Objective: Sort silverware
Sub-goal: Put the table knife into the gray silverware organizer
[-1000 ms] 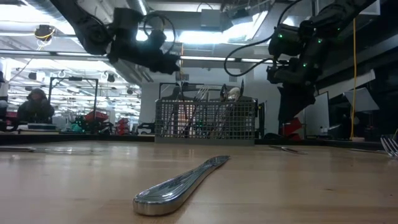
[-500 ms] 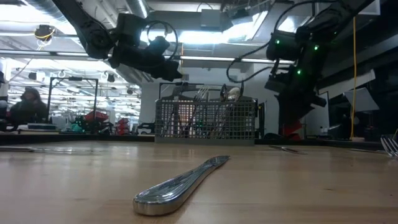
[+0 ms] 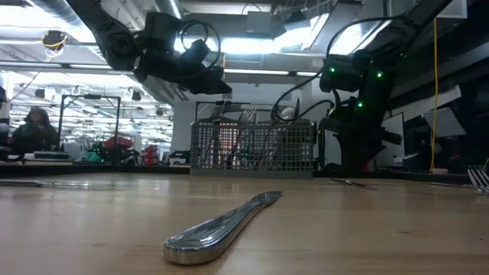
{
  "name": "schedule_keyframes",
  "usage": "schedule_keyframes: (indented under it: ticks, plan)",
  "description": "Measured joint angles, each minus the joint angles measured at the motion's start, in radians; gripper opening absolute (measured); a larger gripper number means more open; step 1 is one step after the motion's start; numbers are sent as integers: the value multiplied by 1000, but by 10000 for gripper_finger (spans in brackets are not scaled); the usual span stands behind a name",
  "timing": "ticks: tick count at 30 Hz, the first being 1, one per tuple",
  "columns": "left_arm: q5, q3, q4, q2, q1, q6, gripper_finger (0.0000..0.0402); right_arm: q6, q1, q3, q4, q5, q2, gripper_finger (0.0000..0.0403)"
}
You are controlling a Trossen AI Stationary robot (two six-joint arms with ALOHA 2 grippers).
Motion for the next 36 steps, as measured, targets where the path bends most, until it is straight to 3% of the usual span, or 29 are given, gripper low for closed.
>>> schedule_keyframes:
  ticks: [10, 20, 29, 36]
  plan:
    - [0, 0, 0, 0, -54, 26, 141, 37, 41, 0, 67, -13, 83, 136]
    - [0, 0, -10, -1, -61, 22, 141, 84, 140, 5, 69, 154, 133, 114]
    - [0, 0, -99, -2, -93, 20, 141, 46, 138, 5, 71, 121, 159, 24]
    - [3, 0, -199, -2, -140, -21, 141, -7, 135, 2, 104, 64, 160, 47]
